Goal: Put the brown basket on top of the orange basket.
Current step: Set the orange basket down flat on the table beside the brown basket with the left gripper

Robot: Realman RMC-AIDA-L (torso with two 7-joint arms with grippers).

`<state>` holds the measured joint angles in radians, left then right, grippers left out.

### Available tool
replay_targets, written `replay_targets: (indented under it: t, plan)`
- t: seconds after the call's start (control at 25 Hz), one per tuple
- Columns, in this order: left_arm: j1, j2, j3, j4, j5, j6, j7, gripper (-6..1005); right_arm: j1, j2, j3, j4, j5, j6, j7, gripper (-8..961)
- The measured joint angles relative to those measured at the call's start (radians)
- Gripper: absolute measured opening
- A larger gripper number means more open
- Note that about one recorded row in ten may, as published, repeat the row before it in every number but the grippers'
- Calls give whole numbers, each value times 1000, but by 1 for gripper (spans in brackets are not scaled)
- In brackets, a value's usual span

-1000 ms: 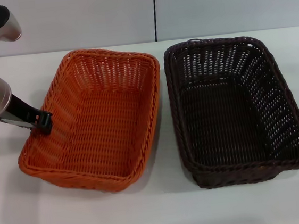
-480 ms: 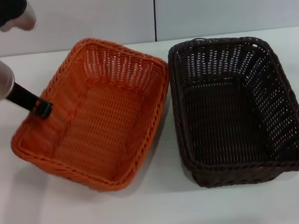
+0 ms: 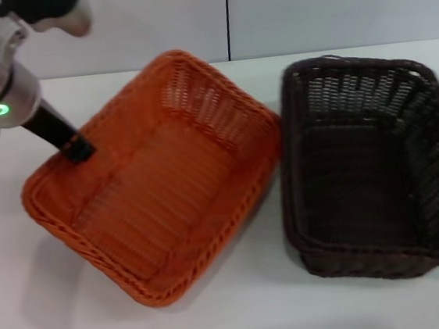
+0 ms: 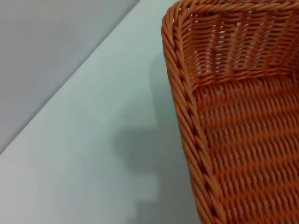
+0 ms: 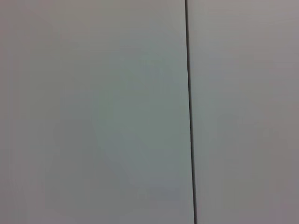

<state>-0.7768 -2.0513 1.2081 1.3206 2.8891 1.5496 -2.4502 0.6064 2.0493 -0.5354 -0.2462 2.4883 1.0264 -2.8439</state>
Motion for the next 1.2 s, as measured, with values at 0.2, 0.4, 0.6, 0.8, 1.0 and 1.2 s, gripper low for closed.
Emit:
replay_targets:
  t: [0.2,0.4,0.6,0.8,1.0,1.2]
  plan:
    - [-14,-14,81,-23,-66,-34,35,205,-5,0,0,1,-1,0,0,666]
    - [-15,-15,205,-39,-156,-62,36,205,-11,1,0,1,-2,9,1,665]
    - [-18,-15,244,-33,-200,-69,53,204,-14,2,0,2,-2,9,4,664]
    - [-19,-16,249,-35,-253,-64,108,204,-15,3,0,2,-4,9,6,663]
    - [-19,-16,267,-39,-276,-105,137,195,-15,3,-5,8,-6,9,7,661]
    - [-18,-17,306,-38,-293,-173,163,210,-14,3,-7,10,-6,9,7,660]
